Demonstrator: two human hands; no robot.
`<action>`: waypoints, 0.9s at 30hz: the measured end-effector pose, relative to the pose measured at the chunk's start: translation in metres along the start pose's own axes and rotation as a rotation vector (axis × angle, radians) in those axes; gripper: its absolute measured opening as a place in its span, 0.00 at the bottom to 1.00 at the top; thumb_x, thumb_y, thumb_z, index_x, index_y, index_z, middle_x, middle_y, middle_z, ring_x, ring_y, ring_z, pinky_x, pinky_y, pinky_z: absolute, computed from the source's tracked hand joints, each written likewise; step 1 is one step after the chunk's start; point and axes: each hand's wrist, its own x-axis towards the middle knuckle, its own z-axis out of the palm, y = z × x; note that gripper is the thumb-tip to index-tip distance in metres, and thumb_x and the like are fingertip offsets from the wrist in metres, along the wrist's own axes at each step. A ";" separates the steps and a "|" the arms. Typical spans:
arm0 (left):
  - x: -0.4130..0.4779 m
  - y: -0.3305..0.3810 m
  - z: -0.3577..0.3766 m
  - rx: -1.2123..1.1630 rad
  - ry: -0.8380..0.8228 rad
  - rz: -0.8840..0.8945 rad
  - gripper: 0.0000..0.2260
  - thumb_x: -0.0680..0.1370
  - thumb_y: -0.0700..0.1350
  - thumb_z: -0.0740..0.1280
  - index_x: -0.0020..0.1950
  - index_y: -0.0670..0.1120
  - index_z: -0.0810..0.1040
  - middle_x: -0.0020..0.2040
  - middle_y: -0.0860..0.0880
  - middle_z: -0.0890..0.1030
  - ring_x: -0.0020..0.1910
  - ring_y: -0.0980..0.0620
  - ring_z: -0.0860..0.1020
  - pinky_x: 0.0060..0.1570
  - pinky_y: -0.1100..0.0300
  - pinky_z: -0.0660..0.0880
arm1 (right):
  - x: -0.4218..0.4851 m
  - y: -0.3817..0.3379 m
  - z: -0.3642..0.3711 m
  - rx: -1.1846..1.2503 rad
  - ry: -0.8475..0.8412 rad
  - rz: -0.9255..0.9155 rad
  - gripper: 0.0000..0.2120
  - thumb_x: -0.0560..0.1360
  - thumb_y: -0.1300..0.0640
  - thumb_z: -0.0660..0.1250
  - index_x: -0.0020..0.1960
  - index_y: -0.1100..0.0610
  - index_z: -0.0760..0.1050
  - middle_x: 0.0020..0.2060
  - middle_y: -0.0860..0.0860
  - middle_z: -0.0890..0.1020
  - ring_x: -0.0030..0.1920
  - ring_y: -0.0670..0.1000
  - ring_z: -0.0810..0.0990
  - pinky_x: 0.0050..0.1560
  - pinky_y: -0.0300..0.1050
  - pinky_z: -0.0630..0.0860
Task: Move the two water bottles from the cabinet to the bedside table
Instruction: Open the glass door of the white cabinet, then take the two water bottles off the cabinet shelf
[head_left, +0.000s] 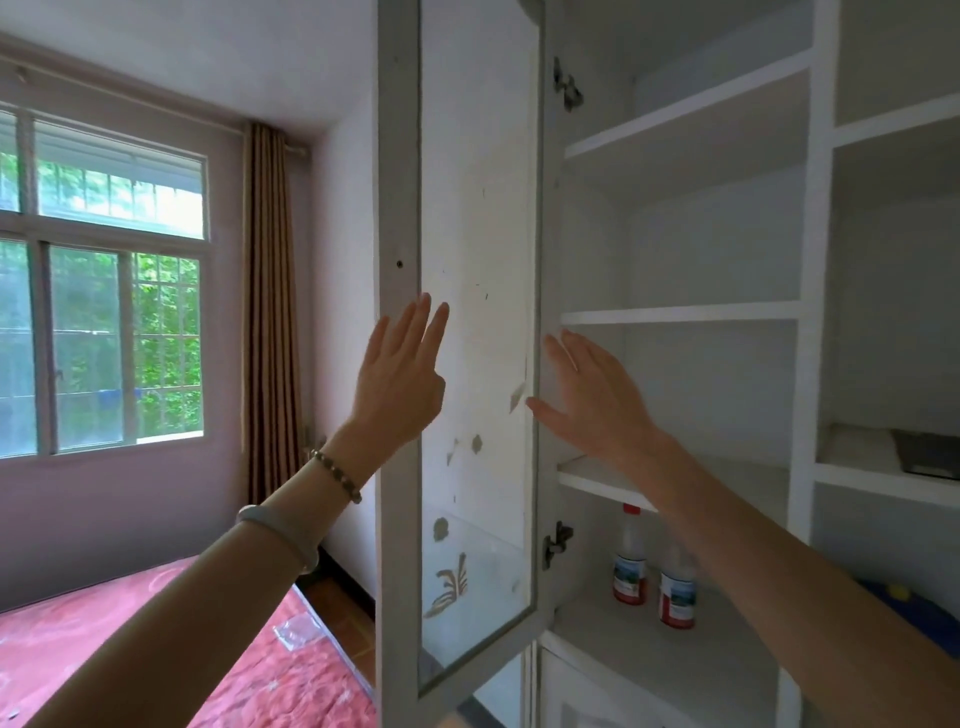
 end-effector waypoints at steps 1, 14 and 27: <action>-0.003 0.011 0.003 -0.017 -0.006 0.026 0.31 0.76 0.42 0.61 0.75 0.42 0.52 0.76 0.40 0.54 0.75 0.43 0.52 0.73 0.45 0.50 | -0.005 0.005 0.000 0.002 -0.011 0.013 0.34 0.77 0.45 0.59 0.75 0.60 0.49 0.75 0.60 0.55 0.75 0.57 0.53 0.74 0.51 0.51; -0.083 0.163 0.091 -0.258 -0.177 0.154 0.31 0.75 0.53 0.65 0.73 0.40 0.60 0.72 0.40 0.65 0.71 0.43 0.64 0.70 0.44 0.58 | -0.139 0.080 0.052 -0.040 -0.220 0.209 0.34 0.77 0.46 0.59 0.74 0.62 0.50 0.75 0.61 0.55 0.75 0.58 0.53 0.74 0.52 0.51; -0.181 0.274 0.188 -0.472 -0.492 0.224 0.32 0.74 0.55 0.66 0.72 0.41 0.61 0.72 0.41 0.66 0.70 0.43 0.65 0.70 0.45 0.56 | -0.253 0.130 0.142 0.000 -0.360 0.412 0.32 0.76 0.46 0.62 0.73 0.60 0.56 0.70 0.57 0.66 0.69 0.56 0.64 0.70 0.47 0.61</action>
